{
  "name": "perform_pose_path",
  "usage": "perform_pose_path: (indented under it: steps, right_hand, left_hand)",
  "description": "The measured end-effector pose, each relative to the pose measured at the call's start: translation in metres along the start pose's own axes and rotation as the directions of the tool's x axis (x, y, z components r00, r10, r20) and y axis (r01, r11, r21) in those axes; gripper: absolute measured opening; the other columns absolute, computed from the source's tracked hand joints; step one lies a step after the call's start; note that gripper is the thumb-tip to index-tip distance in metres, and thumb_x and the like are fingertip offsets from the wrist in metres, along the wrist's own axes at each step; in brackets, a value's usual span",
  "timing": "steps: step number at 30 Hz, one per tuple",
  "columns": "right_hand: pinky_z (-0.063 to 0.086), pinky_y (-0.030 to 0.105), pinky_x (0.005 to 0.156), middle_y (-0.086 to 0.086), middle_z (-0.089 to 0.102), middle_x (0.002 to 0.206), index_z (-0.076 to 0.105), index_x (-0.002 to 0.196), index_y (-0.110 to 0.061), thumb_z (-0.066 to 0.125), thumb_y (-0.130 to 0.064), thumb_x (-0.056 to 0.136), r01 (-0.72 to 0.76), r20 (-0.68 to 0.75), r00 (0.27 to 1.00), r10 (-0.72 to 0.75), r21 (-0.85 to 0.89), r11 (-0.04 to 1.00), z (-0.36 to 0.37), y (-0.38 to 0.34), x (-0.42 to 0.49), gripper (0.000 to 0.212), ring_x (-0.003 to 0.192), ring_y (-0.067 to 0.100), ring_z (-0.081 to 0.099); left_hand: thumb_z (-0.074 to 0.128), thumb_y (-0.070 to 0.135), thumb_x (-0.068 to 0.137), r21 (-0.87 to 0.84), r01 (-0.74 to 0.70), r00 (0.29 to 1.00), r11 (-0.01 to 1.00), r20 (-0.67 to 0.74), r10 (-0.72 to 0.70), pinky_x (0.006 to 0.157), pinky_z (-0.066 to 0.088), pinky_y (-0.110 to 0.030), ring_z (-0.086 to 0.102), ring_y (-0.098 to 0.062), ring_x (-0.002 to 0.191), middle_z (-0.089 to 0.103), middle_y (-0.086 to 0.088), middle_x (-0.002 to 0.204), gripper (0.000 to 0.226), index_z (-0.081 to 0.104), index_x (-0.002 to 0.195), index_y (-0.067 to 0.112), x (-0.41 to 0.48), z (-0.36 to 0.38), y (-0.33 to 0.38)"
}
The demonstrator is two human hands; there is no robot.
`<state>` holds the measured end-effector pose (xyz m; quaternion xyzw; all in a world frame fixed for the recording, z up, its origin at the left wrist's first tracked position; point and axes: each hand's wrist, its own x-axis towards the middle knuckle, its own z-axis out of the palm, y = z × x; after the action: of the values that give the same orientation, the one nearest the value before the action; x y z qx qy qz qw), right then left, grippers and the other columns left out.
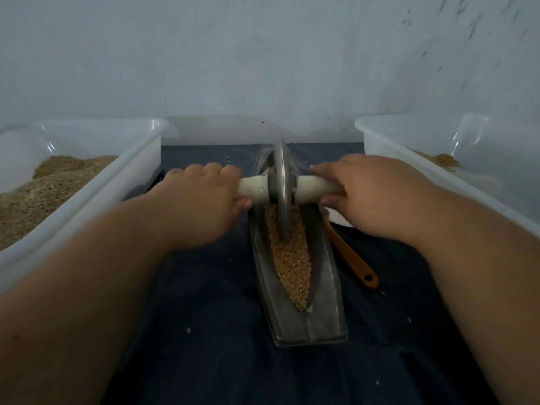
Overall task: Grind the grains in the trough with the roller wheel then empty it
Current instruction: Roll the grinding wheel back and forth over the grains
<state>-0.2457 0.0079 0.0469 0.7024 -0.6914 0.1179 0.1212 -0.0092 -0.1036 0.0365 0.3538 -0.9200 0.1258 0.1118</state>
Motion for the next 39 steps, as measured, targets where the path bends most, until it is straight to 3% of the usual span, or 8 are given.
perform_pose_path:
  steps: [4, 8, 13, 17, 22, 30, 34, 39]
  right_hand:
    - [0.044, 0.032, 0.072, -0.014, 0.057, 0.102, 0.044, 0.133, -0.046, 0.051, -0.051, 0.090, 0.072, 0.221, 0.974, -0.058, -0.053, 0.996, -0.027, -0.006, -0.020, 0.044, 0.091, 0.011, 0.056]
    - [0.048, 0.036, 0.083, -0.010, 0.061, 0.110, 0.051, 0.127, -0.041, 0.054, -0.046, 0.090, 0.069, 0.274, 0.959, -0.066, -0.003, 0.998, -0.031, -0.008, -0.022, 0.037, 0.097, 0.013, 0.058]
    - [0.049, 0.041, 0.083, -0.008, 0.061, 0.107, 0.050, 0.128, -0.039, 0.054, -0.034, 0.096, 0.027, 0.200, 0.978, -0.055, 0.140, 0.990, -0.008, 0.005, -0.006, 0.033, 0.094, 0.013, 0.057]
    - [0.043, 0.039, 0.080, 0.000, 0.059, 0.107, 0.043, 0.135, -0.034, 0.047, -0.030, 0.099, -0.018, -0.060, 0.998, 0.018, -0.001, 1.000, 0.025, 0.008, 0.012, 0.036, 0.096, 0.022, 0.053]
    - [0.038, 0.044, 0.088, 0.009, 0.058, 0.122, 0.039, 0.145, -0.021, 0.047, -0.030, 0.099, -0.023, -0.198, 0.980, 0.007, -0.076, 0.997, 0.040, 0.008, 0.020, 0.048, 0.103, 0.030, 0.051]
    - [0.046, 0.044, 0.086, 0.002, 0.057, 0.113, 0.040, 0.140, -0.031, 0.032, -0.058, 0.090, -0.001, 0.078, 0.997, 0.006, -0.054, 0.999, 0.000, -0.009, -0.001, 0.058, 0.101, 0.026, 0.054]
    - [0.050, 0.044, 0.082, -0.003, 0.058, 0.109, 0.047, 0.130, -0.031, 0.033, -0.059, 0.081, 0.057, 0.229, 0.972, -0.057, 0.009, 0.998, -0.021, -0.018, -0.019, 0.058, 0.094, 0.019, 0.059]
    - [0.052, 0.045, 0.076, -0.004, 0.059, 0.106, 0.049, 0.128, -0.032, 0.037, -0.054, 0.085, 0.095, 0.164, 0.982, -0.095, 0.006, 0.995, -0.016, -0.018, -0.017, 0.050, 0.089, 0.019, 0.059]
  left_hand:
    - [0.027, 0.068, 0.079, -0.094, -0.047, 0.964, 0.994, 0.256, 0.070, 0.059, 0.036, -0.028, 0.050, -0.006, 0.068, 0.049, 0.010, 0.079, 0.035, 0.036, 0.082, 0.034, -0.015, -0.025, 0.003]
    - [0.024, 0.067, 0.076, -0.081, -0.084, 0.964, 0.993, 0.246, 0.101, 0.056, 0.034, -0.026, 0.051, -0.005, 0.065, 0.051, 0.009, 0.076, 0.036, 0.036, 0.078, 0.033, -0.021, -0.032, 0.009]
    - [0.027, 0.062, 0.084, -0.064, 0.016, 0.986, 0.998, 0.166, -0.005, 0.063, 0.039, -0.033, 0.052, -0.011, 0.072, 0.048, 0.010, 0.080, 0.034, 0.036, 0.080, 0.029, -0.007, -0.018, 0.006]
    - [0.032, 0.051, 0.093, 0.163, 0.140, 0.986, 0.977, -0.116, -0.122, 0.085, 0.039, -0.044, 0.053, -0.032, 0.099, 0.053, -0.007, 0.108, 0.041, 0.047, 0.110, 0.018, 0.010, 0.009, 0.015]
    - [0.035, 0.048, 0.094, 0.126, 0.176, 0.976, 0.976, -0.155, -0.156, 0.091, 0.034, -0.047, 0.049, -0.035, 0.103, 0.052, -0.012, 0.117, 0.048, 0.047, 0.124, 0.013, 0.016, 0.021, 0.014]
    - [0.014, 0.063, 0.081, 0.025, 0.002, 0.997, 1.000, 0.076, -0.004, 0.073, 0.040, -0.038, 0.044, -0.016, 0.082, 0.046, 0.003, 0.096, 0.054, 0.040, 0.109, 0.025, -0.005, -0.006, 0.005]
    - [0.011, 0.068, 0.077, -0.026, -0.088, 0.977, 0.996, 0.195, 0.092, 0.066, 0.035, -0.032, 0.047, -0.009, 0.075, 0.043, 0.009, 0.086, 0.045, 0.033, 0.096, 0.033, -0.019, -0.021, 0.005]
    - [0.018, 0.065, 0.077, -0.084, -0.061, 0.966, 0.995, 0.245, 0.080, 0.056, 0.031, -0.028, 0.048, -0.005, 0.068, 0.047, 0.009, 0.081, 0.038, 0.034, 0.087, 0.033, -0.019, -0.023, 0.006]
